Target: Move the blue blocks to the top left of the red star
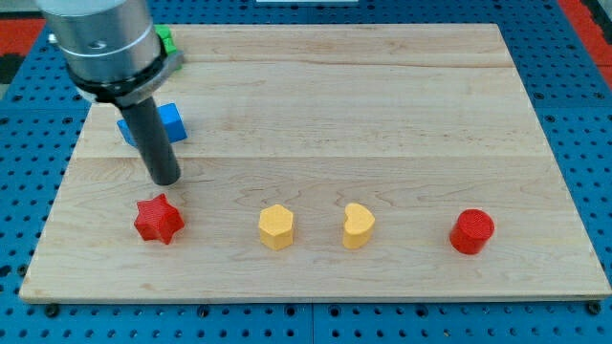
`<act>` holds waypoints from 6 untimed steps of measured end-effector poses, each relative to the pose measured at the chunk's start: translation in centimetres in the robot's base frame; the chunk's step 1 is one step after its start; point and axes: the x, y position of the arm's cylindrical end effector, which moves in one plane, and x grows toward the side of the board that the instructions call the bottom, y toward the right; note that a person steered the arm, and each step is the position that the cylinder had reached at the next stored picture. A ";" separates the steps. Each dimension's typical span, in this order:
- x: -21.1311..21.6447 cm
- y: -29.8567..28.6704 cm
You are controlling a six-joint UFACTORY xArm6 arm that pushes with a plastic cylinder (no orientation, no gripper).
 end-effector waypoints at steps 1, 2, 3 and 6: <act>2.1 -0.5; 1.4 1.7; -3.0 1.3; -10.4 0.9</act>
